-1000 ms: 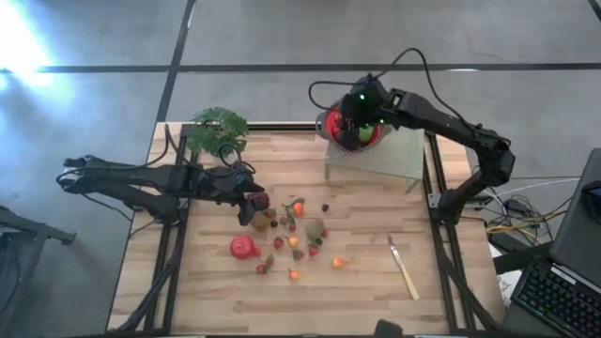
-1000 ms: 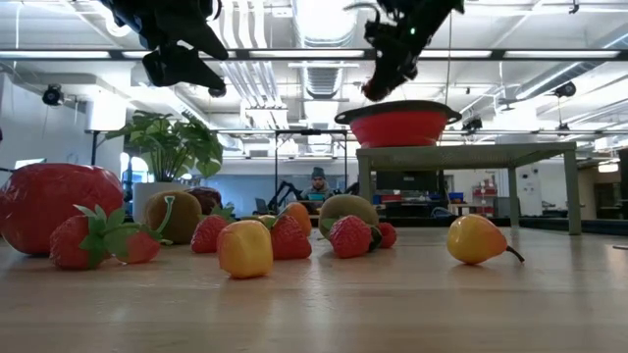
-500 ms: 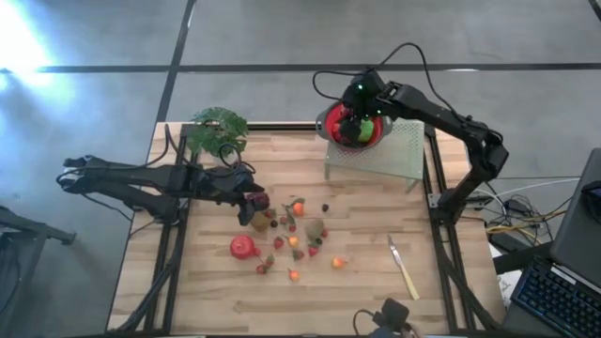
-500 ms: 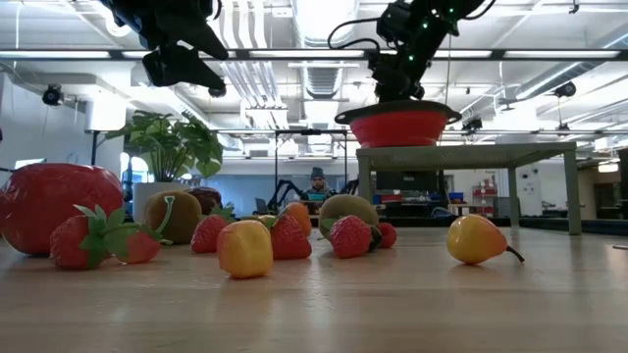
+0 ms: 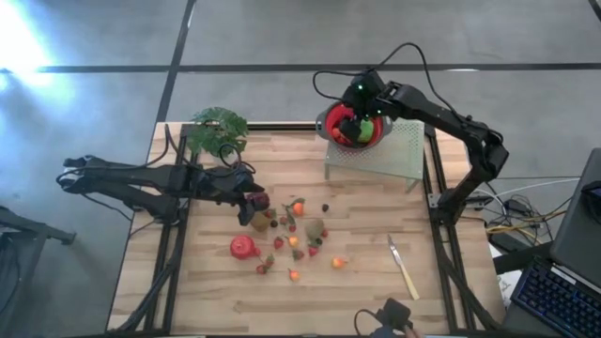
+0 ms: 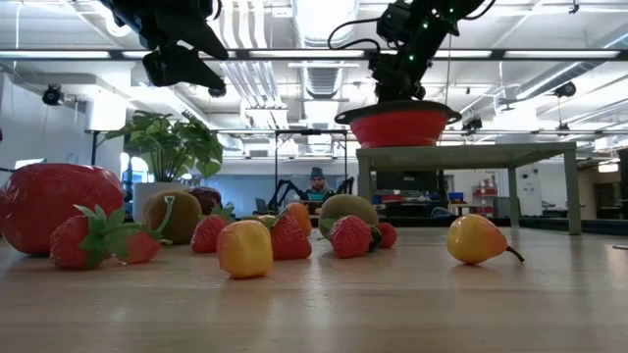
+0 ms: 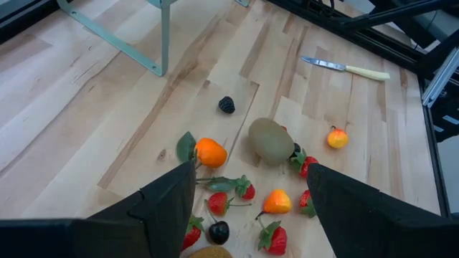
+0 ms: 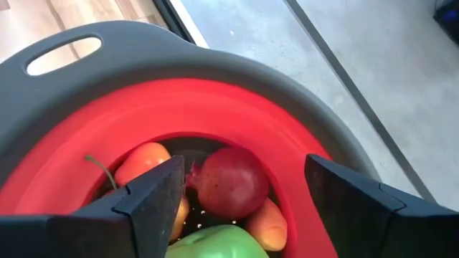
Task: Pick & Place Fruit
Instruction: Put the strawberry into the strainer bowl on the shelf
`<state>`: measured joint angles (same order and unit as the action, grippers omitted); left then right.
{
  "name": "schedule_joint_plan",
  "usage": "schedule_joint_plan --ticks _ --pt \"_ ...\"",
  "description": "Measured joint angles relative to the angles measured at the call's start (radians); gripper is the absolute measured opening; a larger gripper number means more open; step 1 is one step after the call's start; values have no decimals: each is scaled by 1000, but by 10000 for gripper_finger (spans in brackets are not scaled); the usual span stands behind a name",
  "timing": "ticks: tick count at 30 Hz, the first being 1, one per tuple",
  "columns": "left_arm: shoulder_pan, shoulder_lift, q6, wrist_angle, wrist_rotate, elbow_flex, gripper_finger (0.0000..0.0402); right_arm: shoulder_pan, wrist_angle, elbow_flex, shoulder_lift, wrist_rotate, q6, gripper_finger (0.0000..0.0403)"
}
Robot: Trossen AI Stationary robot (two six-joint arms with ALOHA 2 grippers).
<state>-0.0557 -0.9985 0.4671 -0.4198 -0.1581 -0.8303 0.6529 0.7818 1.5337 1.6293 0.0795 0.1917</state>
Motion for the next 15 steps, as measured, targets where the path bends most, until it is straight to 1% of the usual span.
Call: schedule_joint_plan --ticks 6,11,15 --pt "0 0 0 0 0 0 273 0 1 0 -33 0 -13 298" --pt "0 0 0 0 0 0 273 -3 20 0 -83 -4 -41 284" --pt "0 0 0 0 0 0 273 -26 70 0 -124 -10 -59 267"
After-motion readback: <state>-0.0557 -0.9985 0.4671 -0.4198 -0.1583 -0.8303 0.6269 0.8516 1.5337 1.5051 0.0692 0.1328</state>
